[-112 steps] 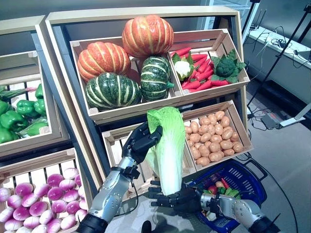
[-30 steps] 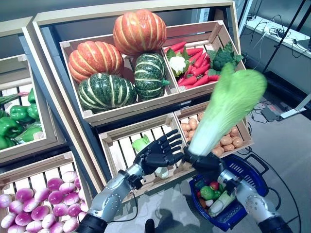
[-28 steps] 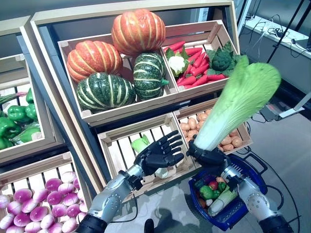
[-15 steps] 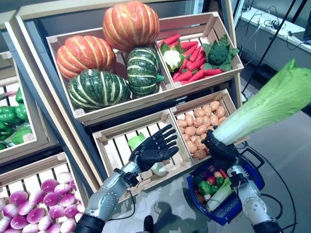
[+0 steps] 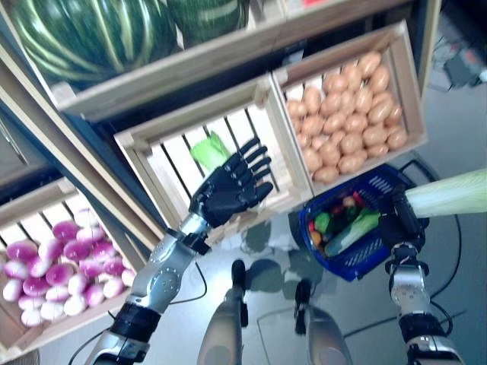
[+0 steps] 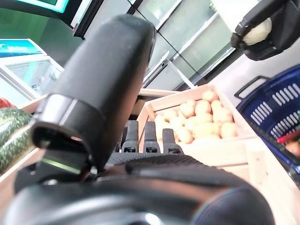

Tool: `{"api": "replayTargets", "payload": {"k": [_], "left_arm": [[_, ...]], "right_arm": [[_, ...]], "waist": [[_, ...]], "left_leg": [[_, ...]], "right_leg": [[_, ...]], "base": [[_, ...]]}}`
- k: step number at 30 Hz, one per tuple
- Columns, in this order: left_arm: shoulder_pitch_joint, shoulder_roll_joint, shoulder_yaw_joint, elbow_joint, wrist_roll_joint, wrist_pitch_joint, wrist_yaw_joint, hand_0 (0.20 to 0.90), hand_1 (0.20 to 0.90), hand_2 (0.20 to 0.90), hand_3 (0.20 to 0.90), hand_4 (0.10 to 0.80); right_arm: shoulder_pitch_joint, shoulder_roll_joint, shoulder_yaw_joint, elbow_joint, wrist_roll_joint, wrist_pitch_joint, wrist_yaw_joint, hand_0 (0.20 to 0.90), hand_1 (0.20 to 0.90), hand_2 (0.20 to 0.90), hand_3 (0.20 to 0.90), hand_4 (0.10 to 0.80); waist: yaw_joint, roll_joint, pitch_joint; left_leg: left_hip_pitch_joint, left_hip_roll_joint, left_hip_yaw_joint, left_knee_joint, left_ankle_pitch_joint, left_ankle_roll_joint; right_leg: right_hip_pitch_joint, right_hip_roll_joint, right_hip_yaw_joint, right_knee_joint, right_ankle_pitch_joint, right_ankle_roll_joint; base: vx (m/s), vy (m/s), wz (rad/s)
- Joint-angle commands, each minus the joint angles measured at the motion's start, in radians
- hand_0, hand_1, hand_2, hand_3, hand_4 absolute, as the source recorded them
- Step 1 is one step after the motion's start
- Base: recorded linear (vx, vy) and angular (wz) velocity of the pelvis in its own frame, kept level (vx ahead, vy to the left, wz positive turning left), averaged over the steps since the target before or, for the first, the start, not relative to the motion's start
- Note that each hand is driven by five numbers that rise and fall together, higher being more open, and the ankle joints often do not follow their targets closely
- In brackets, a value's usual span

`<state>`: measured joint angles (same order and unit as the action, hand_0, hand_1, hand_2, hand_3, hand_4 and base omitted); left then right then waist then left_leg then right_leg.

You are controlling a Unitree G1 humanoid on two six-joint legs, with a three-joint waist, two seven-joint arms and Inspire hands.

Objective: Put vegetables into the basket

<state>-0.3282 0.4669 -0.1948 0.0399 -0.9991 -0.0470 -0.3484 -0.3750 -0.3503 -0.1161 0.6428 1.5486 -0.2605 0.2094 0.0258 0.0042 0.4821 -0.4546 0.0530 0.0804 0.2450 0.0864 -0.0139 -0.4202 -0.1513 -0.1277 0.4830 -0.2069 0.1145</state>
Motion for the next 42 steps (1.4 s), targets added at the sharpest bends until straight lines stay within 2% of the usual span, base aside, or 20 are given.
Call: {"api": "replayTargets", "payload": {"k": [1,7,11,15,16,19,23,29,33,36,42], "left_arm": [[-0.075,-0.034,0.004,-0.127,-0.057,-0.144,-0.049,0.9,0.9,0.9,0.9,0.8],[-0.161,-0.059,-0.026,-0.103,-0.028,-0.18,-0.042,0.9,0.9,0.9,0.9,0.8],[-0.216,-0.049,-0.038,-0.094,-0.031,-0.193,-0.042,0.9,0.9,0.9,0.9,0.8],[-0.22,-0.046,-0.036,-0.106,-0.029,-0.195,-0.049,0.9,0.9,0.9,0.9,0.8],[-0.221,-0.043,-0.033,-0.113,-0.031,-0.197,-0.051,0.9,0.9,0.9,0.9,0.8],[-0.229,-0.032,-0.022,-0.123,-0.033,-0.201,-0.077,0.9,0.9,0.9,0.9,0.8],[-0.246,-0.044,-0.029,-0.128,-0.024,-0.201,-0.083,0.9,0.9,0.9,0.9,0.8],[-0.288,-0.043,-0.044,-0.132,-0.015,-0.221,-0.054,0.9,0.9,0.9,0.9,0.8],[-0.296,-0.049,-0.048,-0.14,-0.009,-0.203,-0.036,0.9,0.9,0.9,0.9,0.8],[-0.297,-0.058,-0.06,-0.143,0.006,-0.214,-0.019,0.9,0.9,0.9,0.9,0.8],[-0.292,-0.063,-0.065,-0.153,0.029,-0.216,0.011,0.9,0.9,0.9,0.9,0.8]], "right_arm": [[-0.094,-0.09,-0.037,-0.055,0.057,-0.129,0.036,0.3,0.3,0.3,0.3,0.4],[-0.181,-0.081,-0.035,0.041,0.055,-0.092,0.036,0.3,0.3,0.3,0.3,0.4],[-0.242,-0.095,0.017,0.11,-0.013,-0.022,0.036,0.3,0.3,0.3,0.3,0.4],[-0.232,-0.084,0.063,0.125,-0.108,0.075,0.006,0.3,0.3,0.3,0.3,0.4],[-0.231,-0.085,0.087,0.135,-0.155,0.106,-0.017,0.3,0.3,0.3,0.3,0.4],[-0.246,-0.095,0.111,0.162,-0.183,0.131,-0.051,0.3,0.3,0.3,0.3,0.4],[-0.284,-0.095,0.138,0.21,-0.262,0.184,-0.125,0.3,0.3,0.3,0.3,0.4],[-0.37,-0.113,0.222,0.287,-0.41,0.312,-0.135,0.3,0.3,0.3,0.3,0.4],[-0.387,-0.109,0.257,0.317,-0.351,0.354,-0.132,0.3,0.3,0.3,0.3,0.4],[-0.387,-0.077,0.261,0.325,-0.317,0.383,-0.174,0.3,0.3,0.3,0.3,0.4],[-0.386,-0.036,0.242,0.362,-0.195,0.446,-0.203,0.3,0.3,0.3,0.3,0.4]], "waist": [[0.005,0.013,-0.052],[0.008,0.026,-0.026],[0.014,0.036,-0.022],[0.016,0.034,-0.026],[0.019,0.031,-0.029],[0.028,0.031,-0.026],[0.034,0.037,-0.015],[0.046,0.048,0.012],[0.049,0.048,0.019],[0.045,0.054,0.029],[0.041,0.066,0.037]], "left_leg": [[-0.101,0.007,-0.066,0.268,-0.191,-0.036],[-0.218,-0.012,-0.061,0.469,-0.282,-0.035],[-0.279,-0.018,-0.056,0.582,-0.333,-0.012],[-0.301,-0.017,-0.058,0.666,-0.373,-0.008],[-0.303,-0.015,-0.06,0.705,-0.407,-0.013],[-0.335,-0.01,-0.061,0.759,-0.429,-0.004],[-0.379,-0.016,-0.068,0.81,-0.436,-0.001],[-0.452,-0.023,-0.073,0.859,-0.432,0.004],[-0.471,-0.026,-0.077,0.868,-0.427,0.004],[-0.483,-0.026,-0.077,0.876,-0.423,0.003],[-0.482,-0.029,-0.074,0.865,-0.414,0.0]], "right_leg": [[-0.085,-0.006,0.01,0.096,0.066,-0.064],[-0.201,-0.031,0.028,0.304,-0.012,-0.074],[-0.282,-0.045,0.034,0.432,-0.056,-0.094],[-0.309,-0.058,0.038,0.499,-0.081,-0.103],[-0.314,-0.061,0.043,0.529,-0.108,-0.098],[-0.351,-0.066,0.046,0.58,-0.128,-0.103],[-0.404,-0.066,0.051,0.634,-0.138,-0.105],[-0.481,-0.065,0.059,0.695,-0.145,-0.107],[-0.504,-0.062,0.061,0.714,-0.147,-0.106],[-0.515,-0.054,0.066,0.723,-0.146,-0.105],[-0.518,-0.044,0.069,0.717,-0.138,-0.101]], "base": [[-0.118,0.023,0.05],[-0.054,0.046,0.08],[-0.042,0.038,0.05],[0.067,0.008,0.03],[0.126,-0.006,0.03],[0.057,-0.004,0.02],[0.01,0.015,0.05],[-0.041,0.0,0.03],[-0.019,-0.006,0.03],[0.0,0.0,0.0],[0.0,0.0,0.0]]}}
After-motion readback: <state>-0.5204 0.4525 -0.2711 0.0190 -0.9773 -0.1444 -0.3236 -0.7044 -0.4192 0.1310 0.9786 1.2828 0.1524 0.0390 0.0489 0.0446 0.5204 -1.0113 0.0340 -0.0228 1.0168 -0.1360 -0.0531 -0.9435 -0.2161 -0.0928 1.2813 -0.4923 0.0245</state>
